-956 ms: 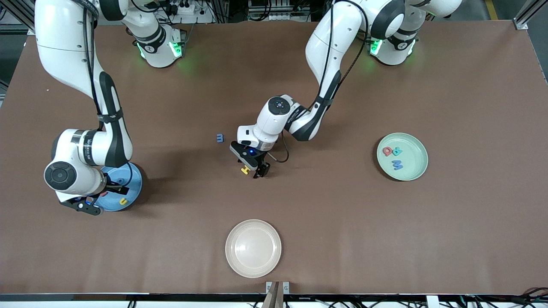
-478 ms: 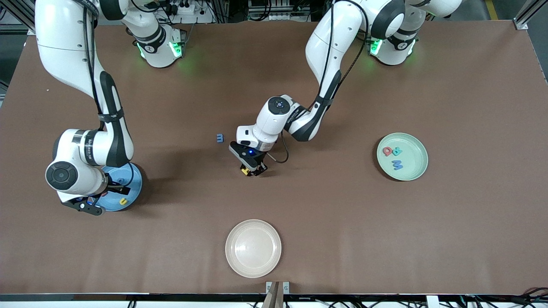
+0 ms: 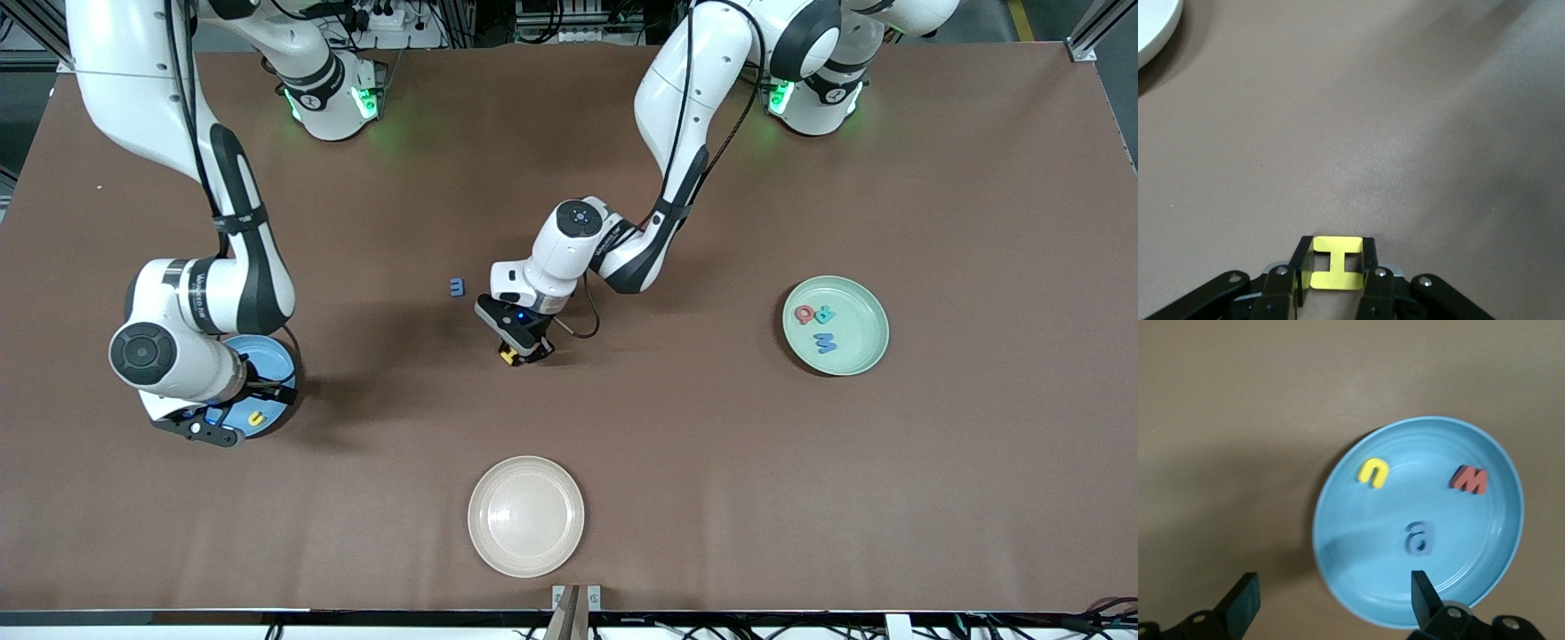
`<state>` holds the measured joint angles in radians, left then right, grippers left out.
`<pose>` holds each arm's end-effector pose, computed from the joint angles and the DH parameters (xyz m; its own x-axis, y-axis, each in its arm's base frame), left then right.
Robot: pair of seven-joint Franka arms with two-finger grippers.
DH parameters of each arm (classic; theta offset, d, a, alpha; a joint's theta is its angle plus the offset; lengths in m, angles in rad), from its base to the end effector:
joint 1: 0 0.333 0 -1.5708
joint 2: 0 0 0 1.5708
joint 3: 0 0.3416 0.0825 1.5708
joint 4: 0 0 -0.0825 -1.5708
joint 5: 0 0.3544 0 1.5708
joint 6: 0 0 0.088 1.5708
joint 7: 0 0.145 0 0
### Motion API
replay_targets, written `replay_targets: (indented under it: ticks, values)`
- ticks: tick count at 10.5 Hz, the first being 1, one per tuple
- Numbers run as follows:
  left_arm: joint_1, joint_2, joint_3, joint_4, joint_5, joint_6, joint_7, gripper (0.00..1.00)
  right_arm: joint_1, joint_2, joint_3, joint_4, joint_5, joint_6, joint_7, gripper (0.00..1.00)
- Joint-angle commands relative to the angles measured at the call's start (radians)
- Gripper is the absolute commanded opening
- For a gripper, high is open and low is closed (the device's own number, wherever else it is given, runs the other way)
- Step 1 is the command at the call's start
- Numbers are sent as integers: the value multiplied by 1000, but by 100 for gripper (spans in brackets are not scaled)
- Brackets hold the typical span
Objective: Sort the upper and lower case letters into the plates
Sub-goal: 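Release the pink w on the blue plate while the left gripper lifts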
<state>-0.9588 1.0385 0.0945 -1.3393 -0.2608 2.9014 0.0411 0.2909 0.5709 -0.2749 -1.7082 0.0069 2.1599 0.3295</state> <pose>0.5054 -0.6062 0.1568 0.6547 -0.5657 0.5014 -0.6857 -0.7236 0.0790 0.6477 0.0280 0.2654 0.9578 -0.2831 -0.0490 -0.2717 -0.9479 0.1662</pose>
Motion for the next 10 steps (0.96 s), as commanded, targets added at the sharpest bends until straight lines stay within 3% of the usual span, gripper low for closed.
replay_targets:
  ticks: [1, 4, 7, 10]
  values:
    - [-5, 3, 7, 12, 35, -8, -52, 10, -30, -80, 57, -85, 5, 5, 36, 100]
    - [3, -58, 7, 6, 32, -150, -52, 6, -56, -155, 172, -158, 7, 8, 80, 100]
    - [20, -116, 10, 2, 35, -290, -52, 0, -47, -175, 203, -236, 5, 81, 108, 100]
    - [70, -217, 19, -15, 54, -515, -40, 0, -38, -177, 281, -303, 7, 175, 112, 100]
